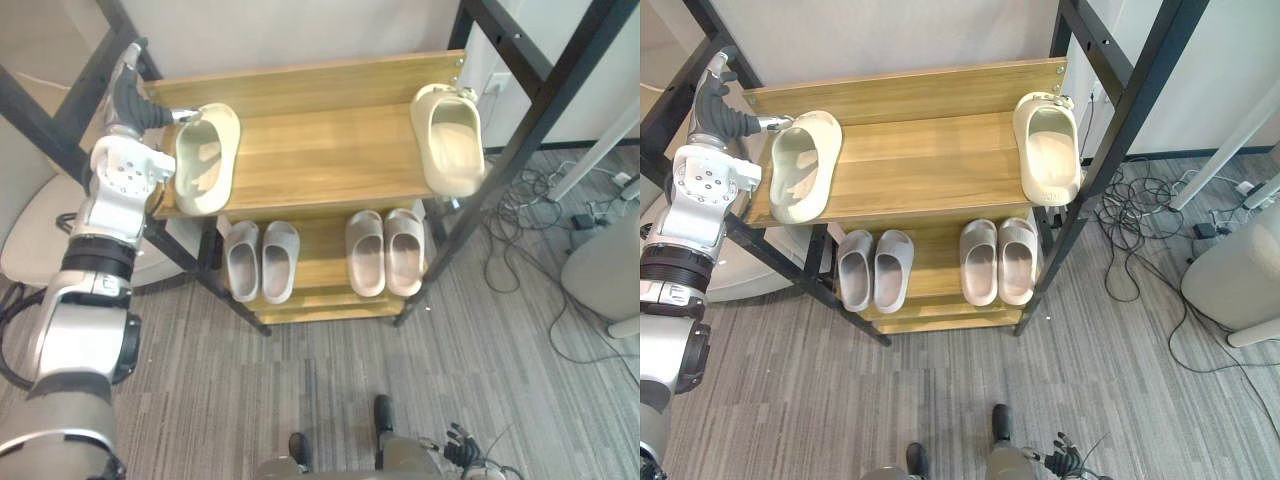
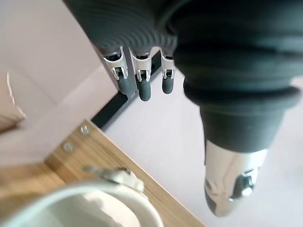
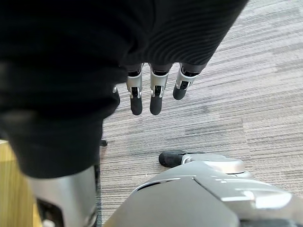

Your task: Organize the slippers on the shoe rack

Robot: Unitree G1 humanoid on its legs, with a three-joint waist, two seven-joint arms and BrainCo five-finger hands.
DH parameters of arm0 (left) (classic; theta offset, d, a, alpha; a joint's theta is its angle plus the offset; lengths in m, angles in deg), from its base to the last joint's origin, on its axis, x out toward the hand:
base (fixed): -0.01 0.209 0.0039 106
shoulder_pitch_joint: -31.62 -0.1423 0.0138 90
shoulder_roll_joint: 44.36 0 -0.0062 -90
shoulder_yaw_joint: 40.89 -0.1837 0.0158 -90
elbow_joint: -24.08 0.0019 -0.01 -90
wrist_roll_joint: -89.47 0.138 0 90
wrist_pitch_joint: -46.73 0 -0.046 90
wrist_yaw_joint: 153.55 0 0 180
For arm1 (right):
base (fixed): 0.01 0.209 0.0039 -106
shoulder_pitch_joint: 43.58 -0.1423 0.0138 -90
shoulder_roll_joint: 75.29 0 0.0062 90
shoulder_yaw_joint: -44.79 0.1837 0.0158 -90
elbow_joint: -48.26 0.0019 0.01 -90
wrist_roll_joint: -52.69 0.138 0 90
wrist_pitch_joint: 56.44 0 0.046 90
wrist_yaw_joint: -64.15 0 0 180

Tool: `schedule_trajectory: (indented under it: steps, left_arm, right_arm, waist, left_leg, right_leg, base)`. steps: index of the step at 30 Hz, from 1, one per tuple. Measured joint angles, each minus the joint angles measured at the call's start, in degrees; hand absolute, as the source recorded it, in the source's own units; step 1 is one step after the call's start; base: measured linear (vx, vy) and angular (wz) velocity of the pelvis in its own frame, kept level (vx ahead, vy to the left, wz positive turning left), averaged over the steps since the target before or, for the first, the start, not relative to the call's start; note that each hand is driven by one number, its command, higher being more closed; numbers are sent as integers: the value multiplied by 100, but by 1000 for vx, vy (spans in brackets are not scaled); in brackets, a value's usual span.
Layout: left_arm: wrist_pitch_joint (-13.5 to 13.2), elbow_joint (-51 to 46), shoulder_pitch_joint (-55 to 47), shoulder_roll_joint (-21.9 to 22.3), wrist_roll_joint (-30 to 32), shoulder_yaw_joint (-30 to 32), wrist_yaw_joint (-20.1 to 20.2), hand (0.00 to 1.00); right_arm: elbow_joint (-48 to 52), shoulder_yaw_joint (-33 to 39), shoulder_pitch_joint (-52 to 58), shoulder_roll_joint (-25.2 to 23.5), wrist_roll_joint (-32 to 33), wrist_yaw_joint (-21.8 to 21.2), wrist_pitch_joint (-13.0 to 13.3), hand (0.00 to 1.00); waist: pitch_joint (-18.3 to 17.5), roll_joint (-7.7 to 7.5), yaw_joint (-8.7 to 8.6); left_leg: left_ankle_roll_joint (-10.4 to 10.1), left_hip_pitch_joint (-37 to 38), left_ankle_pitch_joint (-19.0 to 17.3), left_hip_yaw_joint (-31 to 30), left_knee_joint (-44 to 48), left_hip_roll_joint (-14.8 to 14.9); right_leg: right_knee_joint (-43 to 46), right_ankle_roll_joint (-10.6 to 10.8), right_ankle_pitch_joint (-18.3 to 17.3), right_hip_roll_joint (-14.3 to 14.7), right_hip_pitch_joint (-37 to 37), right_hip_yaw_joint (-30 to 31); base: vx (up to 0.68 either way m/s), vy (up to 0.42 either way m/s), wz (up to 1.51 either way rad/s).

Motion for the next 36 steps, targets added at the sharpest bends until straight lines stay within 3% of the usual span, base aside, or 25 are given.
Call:
schedule_trajectory:
  steps: [13,22,23,27,36]
  left_arm:
    - [236,359,1,-3,959,-181,23,0]
    - [396,310,401,60,1179,-233,22,0]
    - [397,308,491,64,1179,-233,21,100]
    - [414,306,669,178,1182,-235,22,100]
    - [416,215,937,405,1182,-360,6,100]
  right_arm:
    - [-26,-26,-38,2,6,41,-1,0]
    - [174,-145,-96,-64,9,80,-12,0]
    - [276,-145,-96,-92,10,92,-7,0]
    - [497,-232,-98,-129,10,152,-6,0]
    - [682,-257,-67,-138,9,166,-7,0]
  waist:
    - [17,-28,-1]
    - [142,-254,13]
    - [162,-288,16]
    - [223,-393,68]
    - [226,-400,75]
  left_leg:
    - [0,-39,0,13,-33,-7]
    - [2,-453,-8,100,158,21]
    - [2,-506,-22,110,198,51]
    - [0,-614,-84,216,359,93]
    - [-11,-622,-165,347,448,112]
  right_leg:
    - [0,2,3,-2,-64,11]
    - [2,11,104,-16,-426,112]
    - [2,-3,123,-14,-466,124]
    - [2,-20,177,-15,-553,212]
    - [9,2,199,2,-600,349]
  base:
    - [-2,-1,0]
    - [-3,-14,-3]
    - [-46,-21,-5]
    - [-46,-11,-11]
    - [-7,7,-9]
